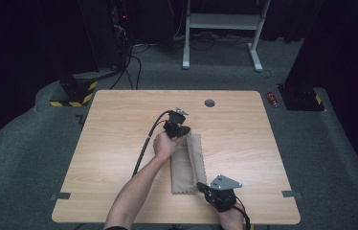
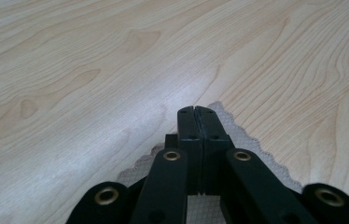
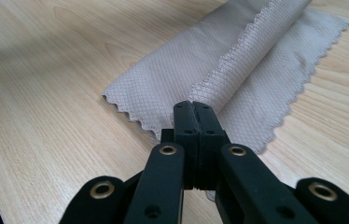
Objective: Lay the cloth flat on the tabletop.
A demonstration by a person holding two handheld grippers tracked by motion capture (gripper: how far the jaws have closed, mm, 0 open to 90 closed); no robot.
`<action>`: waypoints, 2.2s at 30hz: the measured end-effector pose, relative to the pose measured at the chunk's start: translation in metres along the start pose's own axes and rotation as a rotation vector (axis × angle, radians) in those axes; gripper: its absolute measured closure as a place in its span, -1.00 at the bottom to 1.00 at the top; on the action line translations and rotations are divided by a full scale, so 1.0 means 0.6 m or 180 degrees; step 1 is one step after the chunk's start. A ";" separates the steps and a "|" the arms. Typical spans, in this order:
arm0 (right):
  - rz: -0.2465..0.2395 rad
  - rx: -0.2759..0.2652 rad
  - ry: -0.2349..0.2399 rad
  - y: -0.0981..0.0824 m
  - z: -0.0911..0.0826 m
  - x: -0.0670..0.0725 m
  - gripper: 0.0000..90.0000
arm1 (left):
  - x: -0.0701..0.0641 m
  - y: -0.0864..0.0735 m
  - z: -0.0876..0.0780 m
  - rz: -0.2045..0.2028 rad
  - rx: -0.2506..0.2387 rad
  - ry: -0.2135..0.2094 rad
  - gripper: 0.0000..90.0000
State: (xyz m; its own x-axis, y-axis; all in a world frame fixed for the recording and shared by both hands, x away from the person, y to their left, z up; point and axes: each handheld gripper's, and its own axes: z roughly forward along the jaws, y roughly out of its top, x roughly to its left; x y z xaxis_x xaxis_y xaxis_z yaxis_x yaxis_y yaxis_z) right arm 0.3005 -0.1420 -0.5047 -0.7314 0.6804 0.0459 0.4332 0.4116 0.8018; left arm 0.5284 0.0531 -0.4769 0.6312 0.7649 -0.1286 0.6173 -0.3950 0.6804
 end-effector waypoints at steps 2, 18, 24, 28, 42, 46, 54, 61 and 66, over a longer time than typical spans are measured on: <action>-0.0009 0.0006 -0.0009 -0.001 -0.001 -0.001 0.99 | -0.002 0.001 0.002 0.0007 0.0002 -0.0005 0.99; 0.0042 0.0165 -0.0112 -0.021 0.003 -0.017 0.96 | -0.013 0.001 0.029 0.0077 0.0090 0.0016 0.84; 0.0199 0.0096 -0.0250 -0.020 -0.009 -0.037 0.64 | 0.002 0.002 0.004 -0.0115 -0.0051 0.0110 0.38; 0.0251 -0.0038 -0.0353 -0.010 -0.029 -0.053 0.63 | 0.014 -0.004 -0.032 -0.0108 -0.0173 0.0257 0.25; -0.0131 0.0401 -0.0231 -0.010 0.017 -0.048 0.55 | -0.074 -0.162 -0.106 0.0432 0.0092 0.0153 0.13; -0.0102 0.0437 -0.0259 -0.016 0.012 -0.064 0.54 | -0.081 -0.188 -0.111 0.0523 0.0193 0.0272 0.13; -0.0072 0.0372 -0.0214 -0.010 0.011 -0.064 0.47 | -0.123 -0.220 -0.145 0.0437 0.0008 0.0030 0.08; -0.0121 0.0395 -0.0173 -0.009 0.021 -0.056 0.37 | -0.144 -0.251 -0.147 0.0500 0.0102 0.0055 0.06; -0.0119 0.0425 -0.0174 -0.013 0.019 -0.059 0.33 | -0.144 -0.268 -0.147 0.0513 0.0135 0.0127 0.07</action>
State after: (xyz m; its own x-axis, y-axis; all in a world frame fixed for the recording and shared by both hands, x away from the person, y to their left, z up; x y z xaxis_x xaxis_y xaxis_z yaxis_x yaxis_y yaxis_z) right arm 0.3291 -0.1623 -0.5192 -0.7202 0.6936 -0.0179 0.4751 0.5118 0.7158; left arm 0.3332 0.0954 -0.5112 0.7049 0.7093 0.0091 0.5294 -0.5345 0.6588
